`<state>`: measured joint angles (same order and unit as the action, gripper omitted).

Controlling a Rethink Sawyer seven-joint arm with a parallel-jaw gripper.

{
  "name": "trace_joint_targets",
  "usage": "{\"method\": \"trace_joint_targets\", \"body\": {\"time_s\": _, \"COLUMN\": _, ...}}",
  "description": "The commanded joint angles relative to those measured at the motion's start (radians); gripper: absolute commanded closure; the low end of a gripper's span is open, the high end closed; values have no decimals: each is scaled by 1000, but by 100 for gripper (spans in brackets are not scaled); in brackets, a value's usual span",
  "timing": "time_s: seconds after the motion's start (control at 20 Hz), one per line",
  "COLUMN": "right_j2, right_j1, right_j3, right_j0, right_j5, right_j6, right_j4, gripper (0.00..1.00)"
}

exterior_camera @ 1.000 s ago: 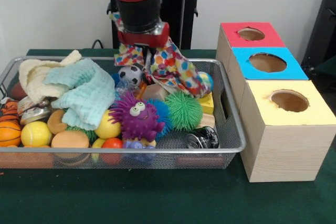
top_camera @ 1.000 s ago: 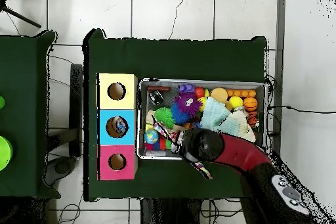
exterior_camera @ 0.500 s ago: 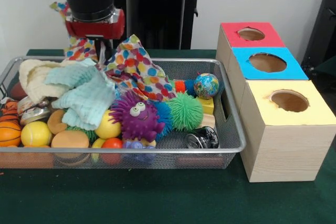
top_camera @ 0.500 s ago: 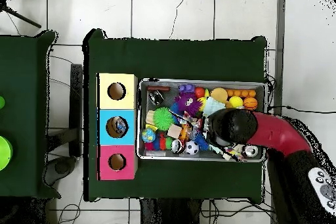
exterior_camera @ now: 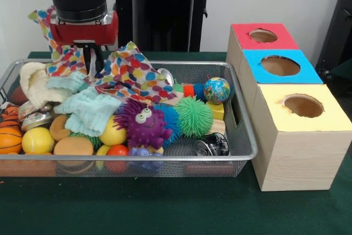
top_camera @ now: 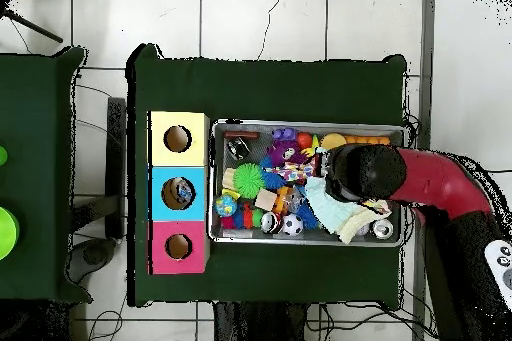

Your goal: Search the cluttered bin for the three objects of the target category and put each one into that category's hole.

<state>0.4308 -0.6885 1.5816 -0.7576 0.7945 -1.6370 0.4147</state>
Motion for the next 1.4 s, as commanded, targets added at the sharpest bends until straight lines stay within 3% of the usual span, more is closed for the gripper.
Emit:
{"method": "trace_joint_targets", "body": {"time_s": 0.05, "right_j2": 116, "right_j1": 73, "right_j3": -31, "right_j0": -22, "right_j5": -6, "right_j6": 271, "right_j4": 79, "gripper": 100}}
{"method": "trace_joint_targets", "body": {"time_s": 0.2, "right_j2": 109, "right_j1": 94, "right_j3": 1, "right_j0": -24, "right_j5": -31, "right_j6": 221, "right_j4": 91, "gripper": 100}}
{"method": "trace_joint_targets", "body": {"time_s": 0.5, "right_j2": 68, "right_j1": 119, "right_j3": 136, "right_j0": -9, "right_j5": -218, "right_j6": 40, "right_j4": 132, "gripper": 100}}
{"method": "trace_joint_targets", "body": {"time_s": 0.75, "right_j2": 15, "right_j1": 171, "right_j3": 226, "right_j0": 20, "right_j5": -435, "right_j6": -104, "right_j4": 159, "gripper": 100}}
{"method": "trace_joint_targets", "body": {"time_s": 1.05, "right_j2": -92, "right_j1": 223, "right_j3": 294, "right_j0": 99, "right_j5": -669, "right_j6": -249, "right_j4": 127, "gripper": 100}}
{"method": "trace_joint_targets", "body": {"time_s": 1.15, "right_j2": -126, "right_j1": 229, "right_j3": 313, "right_j0": 121, "right_j5": -723, "right_j6": -265, "right_j4": 102, "gripper": 100}}
{"method": "trace_joint_targets", "body": {"time_s": 1.4, "right_j2": -126, "right_j1": 280, "right_j3": 310, "right_j0": 100, "right_j5": -756, "right_j6": -208, "right_j4": 70, "gripper": 100}}
